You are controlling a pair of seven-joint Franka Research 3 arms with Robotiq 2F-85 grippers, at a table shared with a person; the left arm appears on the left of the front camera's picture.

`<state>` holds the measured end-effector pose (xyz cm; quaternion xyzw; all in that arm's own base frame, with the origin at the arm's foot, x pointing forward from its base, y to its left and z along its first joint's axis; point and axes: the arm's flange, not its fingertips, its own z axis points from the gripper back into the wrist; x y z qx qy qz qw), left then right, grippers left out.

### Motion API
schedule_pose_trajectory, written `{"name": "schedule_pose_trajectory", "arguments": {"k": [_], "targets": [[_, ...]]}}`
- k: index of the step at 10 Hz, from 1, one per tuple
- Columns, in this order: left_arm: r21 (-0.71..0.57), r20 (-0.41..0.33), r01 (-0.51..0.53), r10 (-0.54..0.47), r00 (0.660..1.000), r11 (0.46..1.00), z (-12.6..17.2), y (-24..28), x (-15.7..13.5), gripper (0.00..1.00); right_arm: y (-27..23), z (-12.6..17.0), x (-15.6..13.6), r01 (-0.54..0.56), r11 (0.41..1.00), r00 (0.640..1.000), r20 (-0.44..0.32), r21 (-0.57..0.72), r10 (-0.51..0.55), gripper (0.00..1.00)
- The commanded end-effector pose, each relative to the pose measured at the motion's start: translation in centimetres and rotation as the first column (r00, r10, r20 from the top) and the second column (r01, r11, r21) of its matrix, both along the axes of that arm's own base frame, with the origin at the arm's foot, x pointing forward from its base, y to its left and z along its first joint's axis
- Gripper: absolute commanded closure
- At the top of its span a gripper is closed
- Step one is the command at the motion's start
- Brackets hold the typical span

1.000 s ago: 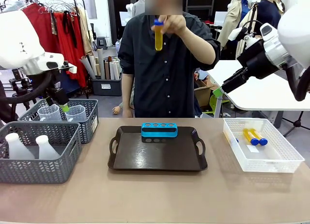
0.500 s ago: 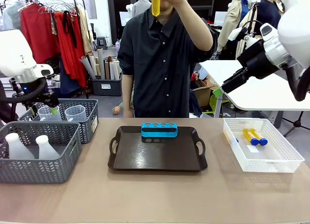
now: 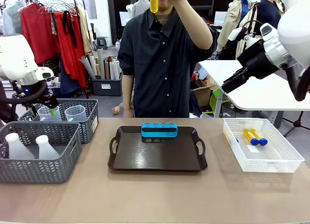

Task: Prepare the laboratory tools.
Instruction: Pick up one Large Measuring Cup and place it on the Handle tray.

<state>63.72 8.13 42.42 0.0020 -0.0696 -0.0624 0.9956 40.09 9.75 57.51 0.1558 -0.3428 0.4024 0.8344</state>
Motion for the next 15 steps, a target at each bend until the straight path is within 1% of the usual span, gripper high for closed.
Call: {"name": "schedule_pose_trajectory", "arguments": {"k": [1, 3, 4, 5, 10, 13, 15], "targets": [[0.020, -0.005, -0.015, 0.015, 1.000, 1.000, -1.0, 0.4, 1.1, 0.00, -0.1, 0.2, 0.0, -0.003, 1.000, 1.000, -0.006, 0.019, 0.003, 0.00], [0.022, 0.000, -0.032, 0.032, 0.999, 0.999, -2.1, 0.9, 1.3, 0.00, -0.1, 0.2, 0.0, -0.003, 1.000, 1.000, -0.006, 0.019, 0.003, 0.00], [0.038, 0.009, -0.048, 0.048, 0.999, 0.998, -2.6, 1.3, 1.3, 0.00, -0.1, 0.2, 0.0, -0.003, 1.000, 1.000, -0.006, 0.019, 0.003, 0.00], [0.069, 0.003, -0.062, 0.062, 0.998, 0.996, -3.2, 1.6, 1.2, 0.00, -0.1, 0.2, 0.0, -0.003, 1.000, 1.000, -0.006, 0.019, 0.003, 0.00], [0.061, -0.004, -0.070, 0.071, 0.997, 0.996, -3.3, 1.9, 1.4, 1.00, -0.1, 0.2, 0.0, -0.003, 1.000, 1.000, -0.006, 0.019, 0.003, 0.00], [0.031, -0.002, -0.048, 0.048, 0.999, 0.998, -2.2, 1.7, 0.8, 1.00, -0.1, 0.2, 0.0, -0.003, 1.000, 1.000, -0.006, 0.019, 0.003, 0.00], [0.016, 0.041, -0.018, 0.017, 0.999, 1.000, -0.1, 1.4, -0.3, 1.00, -0.1, 0.2, 0.0, -0.003, 1.000, 1.000, -0.006, 0.019, 0.003, 0.00]]}}
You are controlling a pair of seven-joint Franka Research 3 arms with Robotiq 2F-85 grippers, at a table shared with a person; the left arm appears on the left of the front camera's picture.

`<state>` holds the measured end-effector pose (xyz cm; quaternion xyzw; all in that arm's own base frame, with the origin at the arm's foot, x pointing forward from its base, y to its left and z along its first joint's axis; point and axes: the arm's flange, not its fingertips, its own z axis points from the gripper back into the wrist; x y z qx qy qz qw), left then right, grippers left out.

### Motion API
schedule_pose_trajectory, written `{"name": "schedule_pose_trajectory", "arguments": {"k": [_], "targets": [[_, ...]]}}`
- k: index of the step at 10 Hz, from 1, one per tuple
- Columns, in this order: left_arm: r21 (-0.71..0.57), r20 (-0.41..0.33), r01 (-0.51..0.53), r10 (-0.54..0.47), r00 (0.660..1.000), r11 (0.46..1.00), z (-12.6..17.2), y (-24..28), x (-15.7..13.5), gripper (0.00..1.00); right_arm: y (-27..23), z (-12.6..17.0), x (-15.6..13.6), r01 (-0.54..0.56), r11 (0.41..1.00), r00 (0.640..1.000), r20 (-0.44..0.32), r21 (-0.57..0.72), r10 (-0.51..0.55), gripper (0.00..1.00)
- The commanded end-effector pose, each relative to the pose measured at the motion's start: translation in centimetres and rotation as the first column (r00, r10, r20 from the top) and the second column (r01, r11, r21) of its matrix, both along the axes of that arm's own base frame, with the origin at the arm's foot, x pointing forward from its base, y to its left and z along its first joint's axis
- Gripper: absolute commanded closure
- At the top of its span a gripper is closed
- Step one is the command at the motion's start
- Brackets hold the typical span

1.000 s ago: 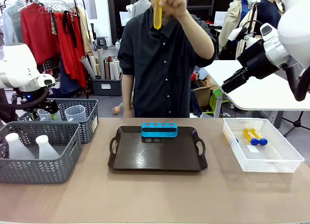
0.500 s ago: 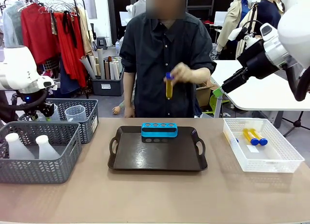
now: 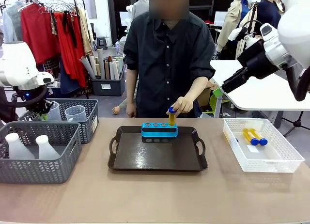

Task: Prepare the laboratory tools.
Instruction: Pick up one Large Measuring Cup and place it on the Handle tray.

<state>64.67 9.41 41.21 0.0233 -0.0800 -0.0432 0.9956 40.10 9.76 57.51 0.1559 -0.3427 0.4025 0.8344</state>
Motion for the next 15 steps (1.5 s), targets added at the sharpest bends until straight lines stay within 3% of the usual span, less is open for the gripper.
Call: {"name": "schedule_pose_trajectory", "arguments": {"k": [1, 3, 5, 6, 8, 11, 15], "targets": [[-0.009, 0.042, 0.055, -0.054, 0.998, 0.998, 2.3, -0.3, -1.8, 1.00, -0.1, 0.2, 0.0, -0.003, 1.000, 1.000, -0.006, 0.019, 0.003, 0.00], [-0.022, 0.074, 0.117, -0.115, 0.991, 0.993, 5.9, -0.9, -3.2, 1.00, -0.1, 0.2, 0.0, -0.003, 1.000, 1.000, -0.006, 0.019, 0.003, 0.00], [-0.003, 0.067, 0.170, -0.169, 0.983, 0.985, 11.3, -2.0, -5.0, 1.00, -0.1, 0.2, 0.0, -0.003, 1.000, 1.000, -0.006, 0.019, 0.003, 0.00], [0.018, 0.111, 0.227, -0.228, 0.967, 0.974, 14.5, -3.0, -6.2, 1.00, -0.1, 0.2, 0.0, -0.003, 1.000, 1.000, -0.006, 0.019, 0.003, 0.00], [0.013, 0.246, 0.434, -0.424, 0.872, 0.901, 21.1, -6.4, -9.1, 1.00, -0.1, 0.2, 0.0, -0.003, 1.000, 1.000, -0.006, 0.019, 0.003, 0.00], [0.096, 0.340, 0.614, -0.606, 0.719, 0.783, 27.9, -12.7, -13.6, 1.00, -0.1, 0.2, 0.0, -0.003, 1.000, 1.000, -0.006, 0.019, 0.003, 0.00], [0.193, 0.303, 0.771, -0.784, 0.542, 0.607, 31.5, -20.0, -16.1, 1.00, -0.1, 0.2, 0.0, -0.003, 1.000, 1.000, -0.006, 0.019, 0.003, 0.00]]}}
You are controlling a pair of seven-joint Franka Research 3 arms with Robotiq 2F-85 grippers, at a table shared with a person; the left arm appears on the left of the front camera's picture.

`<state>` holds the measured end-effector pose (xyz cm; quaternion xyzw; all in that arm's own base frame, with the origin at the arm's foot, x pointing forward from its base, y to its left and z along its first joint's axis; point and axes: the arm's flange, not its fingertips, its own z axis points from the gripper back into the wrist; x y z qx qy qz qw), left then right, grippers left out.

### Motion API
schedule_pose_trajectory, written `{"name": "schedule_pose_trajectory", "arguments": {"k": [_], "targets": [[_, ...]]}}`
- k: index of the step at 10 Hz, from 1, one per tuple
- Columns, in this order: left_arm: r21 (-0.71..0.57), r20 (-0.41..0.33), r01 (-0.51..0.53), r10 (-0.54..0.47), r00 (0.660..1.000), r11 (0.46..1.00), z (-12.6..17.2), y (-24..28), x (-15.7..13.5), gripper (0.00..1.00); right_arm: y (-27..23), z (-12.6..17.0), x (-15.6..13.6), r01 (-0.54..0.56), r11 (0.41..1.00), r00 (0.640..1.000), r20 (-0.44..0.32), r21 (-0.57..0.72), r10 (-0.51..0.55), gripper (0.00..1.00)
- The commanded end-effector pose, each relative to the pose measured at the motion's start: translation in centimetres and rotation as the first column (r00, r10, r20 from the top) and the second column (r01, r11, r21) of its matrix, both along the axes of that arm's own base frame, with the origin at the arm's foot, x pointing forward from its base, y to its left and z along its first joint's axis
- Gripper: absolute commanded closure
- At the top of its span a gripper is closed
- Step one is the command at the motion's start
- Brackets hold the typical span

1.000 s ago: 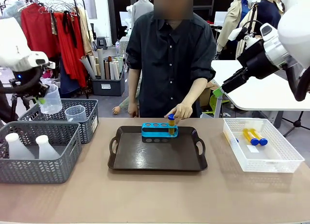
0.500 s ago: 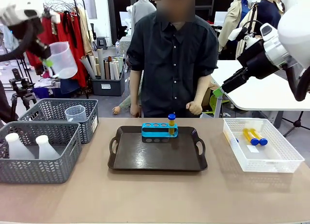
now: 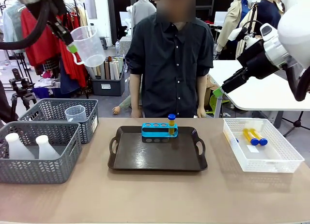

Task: Prepare the laboratory tools.
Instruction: Pick up one Large Measuring Cup and place it on the Handle tray.

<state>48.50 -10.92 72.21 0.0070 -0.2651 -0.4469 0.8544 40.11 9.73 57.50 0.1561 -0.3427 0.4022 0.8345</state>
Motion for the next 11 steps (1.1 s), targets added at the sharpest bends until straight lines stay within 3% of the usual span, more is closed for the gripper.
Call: {"name": "schedule_pose_trajectory", "arguments": {"k": [1, 2, 3, 8, 9, 11], "targets": [[0.035, 0.009, 0.119, -0.120, 0.993, 0.992, 0.9, -1.4, -0.5, 1.00, -0.1, 0.2, 0.0, -0.003, 1.000, 1.000, -0.006, 0.019, 0.004, 0.00], [0.037, 0.012, 0.165, -0.165, 0.986, 0.986, 1.1, -2.6, -0.6, 1.00, -0.1, 0.2, 0.0, -0.003, 1.000, 1.000, -0.006, 0.019, 0.004, 0.00], [0.016, 0.003, 0.056, -0.056, 0.998, 0.998, 0.3, -1.5, -0.5, 1.00, -0.1, 0.2, 0.0, -0.003, 1.000, 1.000, -0.006, 0.019, 0.004, 0.00], [0.027, 0.001, 0.073, -0.073, 0.997, 0.997, 0.3, -1.5, -0.3, 1.00, -0.1, 0.2, 0.0, -0.003, 1.000, 1.000, -0.006, 0.019, 0.004, 0.00], [0.085, -0.037, 0.209, -0.206, 0.978, 0.974, -1.4, -4.1, 0.9, 1.00, -0.1, 0.2, 0.0, -0.003, 1.000, 1.000, -0.006, 0.019, 0.004, 0.00], [0.130, -0.079, 0.318, -0.309, 0.948, 0.939, -3.2, -9.0, 2.3, 1.00, -0.1, 0.2, 0.0, -0.003, 1.000, 1.000, -0.006, 0.019, 0.004, 0.00]]}}
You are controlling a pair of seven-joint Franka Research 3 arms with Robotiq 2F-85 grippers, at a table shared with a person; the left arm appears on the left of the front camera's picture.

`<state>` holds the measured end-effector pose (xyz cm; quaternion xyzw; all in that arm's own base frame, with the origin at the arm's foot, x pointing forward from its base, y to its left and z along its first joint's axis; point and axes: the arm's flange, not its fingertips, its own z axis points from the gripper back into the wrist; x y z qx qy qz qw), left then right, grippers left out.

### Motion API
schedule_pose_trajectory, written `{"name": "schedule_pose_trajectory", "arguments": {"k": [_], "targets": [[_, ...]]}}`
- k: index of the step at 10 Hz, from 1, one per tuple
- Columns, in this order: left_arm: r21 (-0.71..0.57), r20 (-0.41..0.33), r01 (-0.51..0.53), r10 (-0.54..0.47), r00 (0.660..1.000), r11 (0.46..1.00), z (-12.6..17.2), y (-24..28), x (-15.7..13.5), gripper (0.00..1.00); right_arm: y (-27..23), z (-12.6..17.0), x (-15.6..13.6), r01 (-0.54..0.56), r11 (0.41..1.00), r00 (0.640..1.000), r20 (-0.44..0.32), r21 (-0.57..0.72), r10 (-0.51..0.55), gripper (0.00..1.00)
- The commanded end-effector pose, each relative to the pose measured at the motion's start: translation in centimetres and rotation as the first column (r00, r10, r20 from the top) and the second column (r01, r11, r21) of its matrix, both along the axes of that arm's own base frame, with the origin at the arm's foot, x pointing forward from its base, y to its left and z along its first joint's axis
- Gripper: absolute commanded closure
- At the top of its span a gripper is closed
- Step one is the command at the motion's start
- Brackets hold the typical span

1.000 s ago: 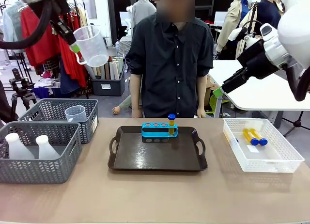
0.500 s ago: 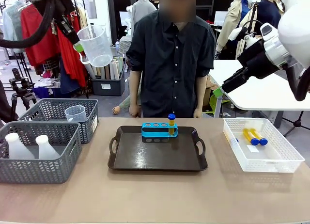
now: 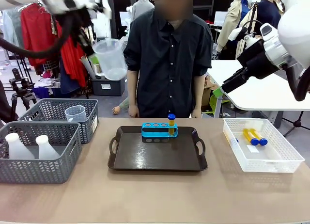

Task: Prepare the laboratory tools.
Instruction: Pick up one Large Measuring Cup and place it on the Handle tray.

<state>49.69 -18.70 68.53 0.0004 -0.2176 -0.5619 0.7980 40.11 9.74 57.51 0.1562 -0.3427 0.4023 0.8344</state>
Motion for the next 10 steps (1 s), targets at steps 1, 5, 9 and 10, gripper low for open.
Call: {"name": "schedule_pose_trajectory", "arguments": {"k": [1, 5, 9, 10], "targets": [[0.060, 0.002, 0.126, -0.127, 0.992, 0.990, -0.3, -3.4, 1.8, 1.00, -0.1, 0.2, 0.0, -0.003, 1.000, 1.000, -0.006, 0.019, 0.003, 0.00], [0.168, -0.083, 0.391, -0.382, 0.920, 0.905, -6.6, -13.9, 2.1, 1.00, -0.1, 0.2, 0.0, -0.003, 1.000, 1.000, -0.006, 0.019, 0.003, 0.00], [0.224, -0.183, 0.546, -0.516, 0.837, 0.807, -14.5, -20.6, 2.9, 1.00, -0.1, 0.2, 0.0, -0.003, 1.000, 1.000, -0.006, 0.019, 0.003, 0.00], [0.224, -0.206, 0.563, -0.526, 0.825, 0.796, -16.0, -21.3, 2.7, 1.00, -0.1, 0.2, 0.0, -0.003, 1.000, 1.000, -0.006, 0.019, 0.003, 0.00]]}}
